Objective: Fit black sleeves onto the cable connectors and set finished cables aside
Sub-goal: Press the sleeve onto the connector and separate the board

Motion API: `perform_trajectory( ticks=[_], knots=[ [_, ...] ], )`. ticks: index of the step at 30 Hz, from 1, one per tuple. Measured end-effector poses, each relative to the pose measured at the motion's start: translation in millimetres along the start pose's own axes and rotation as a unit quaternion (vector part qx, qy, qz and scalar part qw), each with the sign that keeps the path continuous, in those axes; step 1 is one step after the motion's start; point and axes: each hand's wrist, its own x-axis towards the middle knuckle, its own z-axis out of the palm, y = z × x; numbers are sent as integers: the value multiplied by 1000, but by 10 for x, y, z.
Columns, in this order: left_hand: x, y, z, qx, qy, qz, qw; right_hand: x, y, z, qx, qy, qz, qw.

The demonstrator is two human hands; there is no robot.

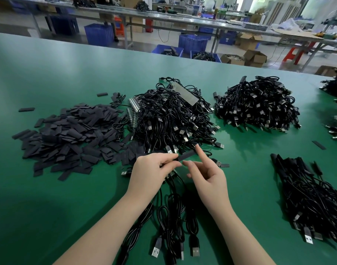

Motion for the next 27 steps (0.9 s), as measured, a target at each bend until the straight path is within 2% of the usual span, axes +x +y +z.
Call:
perform_trajectory(
  ticks=[3,8,13,19,27],
  knots=[
    [-10,3,5,14,10,4,1000,11,-33,0,18,0,25,1000],
    [-26,40,21,109,-3,77,991,39,-64,-39,18,-22,15,999],
    [-37,62,34,140,3,130,982,54,-58,-76,27,-20,10,999],
    [8,19,10,158,-63,91,981,93,-30,-124,104,38,63,992],
    [49,-62,11,191,-79,73,976,155,-31,-203,243,97,126,957]
  ],
)
